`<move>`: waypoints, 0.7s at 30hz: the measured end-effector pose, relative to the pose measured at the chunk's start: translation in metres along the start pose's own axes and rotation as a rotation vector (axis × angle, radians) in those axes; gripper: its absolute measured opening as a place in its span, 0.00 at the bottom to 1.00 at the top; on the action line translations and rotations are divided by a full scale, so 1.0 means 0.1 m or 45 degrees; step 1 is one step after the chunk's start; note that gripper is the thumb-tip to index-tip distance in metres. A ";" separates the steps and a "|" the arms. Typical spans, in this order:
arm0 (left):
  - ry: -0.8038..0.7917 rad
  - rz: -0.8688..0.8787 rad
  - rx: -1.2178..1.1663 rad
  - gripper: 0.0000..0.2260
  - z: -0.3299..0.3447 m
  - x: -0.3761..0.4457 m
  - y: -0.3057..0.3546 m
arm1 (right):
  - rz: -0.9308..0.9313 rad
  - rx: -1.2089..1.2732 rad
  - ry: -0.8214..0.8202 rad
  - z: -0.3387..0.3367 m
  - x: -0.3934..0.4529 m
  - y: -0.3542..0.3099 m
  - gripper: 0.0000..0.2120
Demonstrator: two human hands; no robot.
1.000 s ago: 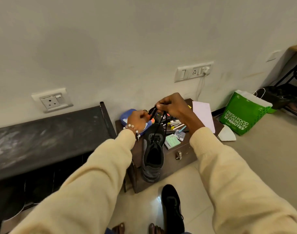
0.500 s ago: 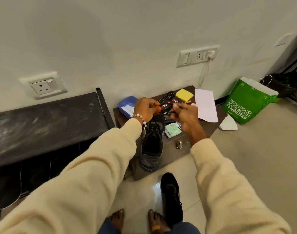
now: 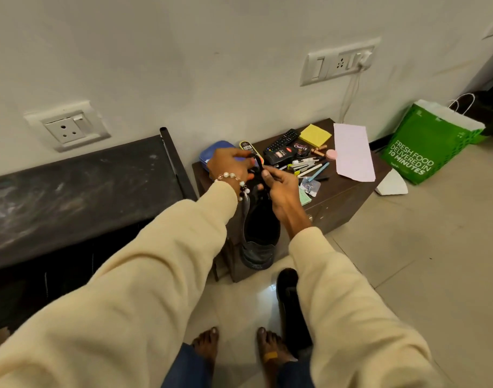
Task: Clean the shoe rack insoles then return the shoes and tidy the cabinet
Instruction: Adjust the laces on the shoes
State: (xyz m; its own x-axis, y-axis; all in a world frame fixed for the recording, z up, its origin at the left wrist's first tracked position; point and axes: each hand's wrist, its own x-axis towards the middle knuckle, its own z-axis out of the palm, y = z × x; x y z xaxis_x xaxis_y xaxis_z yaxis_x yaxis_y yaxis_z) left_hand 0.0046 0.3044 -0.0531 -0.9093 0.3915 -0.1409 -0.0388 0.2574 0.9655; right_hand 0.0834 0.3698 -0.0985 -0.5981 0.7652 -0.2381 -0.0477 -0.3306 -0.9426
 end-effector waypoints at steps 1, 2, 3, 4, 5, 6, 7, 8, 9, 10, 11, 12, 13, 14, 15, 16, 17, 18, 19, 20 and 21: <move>0.033 -0.118 -0.118 0.08 -0.02 -0.01 -0.11 | -0.020 -0.063 -0.031 -0.04 0.02 -0.03 0.12; 0.044 -0.222 -0.212 0.08 -0.03 -0.04 -0.21 | -0.051 -0.149 -0.077 -0.07 0.04 -0.04 0.12; 0.029 -0.304 -0.300 0.08 -0.04 -0.08 -0.31 | -0.099 -0.252 -0.142 -0.10 0.06 -0.06 0.12; -0.008 -0.368 -0.383 0.08 -0.04 -0.11 -0.40 | -0.157 -0.369 -0.220 -0.13 0.07 -0.08 0.12; -0.048 -0.416 -0.435 0.08 -0.03 -0.16 -0.50 | -0.210 -0.494 -0.290 -0.15 0.09 -0.10 0.12; -0.070 -0.440 -0.437 0.09 -0.03 -0.22 -0.59 | -0.256 -0.621 -0.345 -0.17 0.12 -0.12 0.12; -0.054 -0.416 -0.351 0.10 -0.04 -0.25 -0.69 | -0.296 -0.745 -0.387 -0.17 0.14 -0.13 0.12; -0.028 -0.345 -0.158 0.11 -0.04 -0.29 -0.78 | -0.335 -0.864 -0.423 -0.17 0.16 -0.14 0.11; -0.022 -0.249 0.084 0.12 -0.06 -0.31 -0.86 | -0.370 -0.976 -0.450 -0.17 0.18 -0.16 0.11; -0.046 -0.177 0.300 0.14 -0.07 -0.35 -0.91 | -0.404 -1.076 -0.472 -0.16 0.18 -0.16 0.11; -0.090 -0.147 0.466 0.16 -0.08 -0.38 -0.94 | -0.438 -1.160 -0.490 -0.16 0.18 -0.17 0.11; -0.147 -0.143 0.572 0.18 -0.08 -0.40 -0.96 | -0.478 -1.235 -0.507 -0.15 0.16 -0.17 0.11; -0.187 -0.148 0.644 0.19 -0.08 -0.41 -0.98 | -0.520 -1.301 -0.524 -0.15 0.13 -0.17 0.11; -0.200 -0.137 0.715 0.19 -0.07 -0.42 -0.97 | -0.563 -1.349 -0.540 -0.16 0.10 -0.17 0.11; -0.184 -0.113 0.778 0.18 -0.05 -0.43 -0.95 | -0.597 -1.381 -0.557 -0.18 0.05 -0.17 0.12; -0.155 -0.085 0.832 0.17 -0.04 -0.42 -0.94 | -0.627 -1.399 -0.577 -0.20 0.00 -0.16 0.12; -0.116 -0.073 0.850 0.17 -0.04 -0.42 -0.93 | -0.647 -1.414 -0.592 -0.24 -0.05 -0.14 0.12; -0.083 -0.072 0.844 0.17 -0.05 -0.42 -0.92 | -0.679 -1.436 -0.603 -0.27 -0.09 -0.11 0.13; -0.064 -0.070 0.828 0.16 -0.06 -0.42 -0.93 | -0.706 -1.480 -0.620 -0.31 -0.13 -0.07 0.13; -0.055 -0.070 0.821 0.15 -0.07 -0.42 -0.95 | -0.724 -1.563 -0.653 -0.35 -0.16 -0.01 0.13; -0.048 -0.064 0.815 0.15 -0.08 -0.43 -0.97 | -0.730 -1.686 -0.690 -0.41 -0.18 0.05 0.14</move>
State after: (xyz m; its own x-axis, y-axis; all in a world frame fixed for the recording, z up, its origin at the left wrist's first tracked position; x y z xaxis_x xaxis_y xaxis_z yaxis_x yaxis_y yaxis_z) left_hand 0.0439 0.2554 -0.1386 -0.8971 0.3931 -0.2016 0.1847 0.7482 0.6372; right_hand 0.1268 0.3768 -0.1081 -0.9716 0.2308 0.0514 0.1803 0.8639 -0.4702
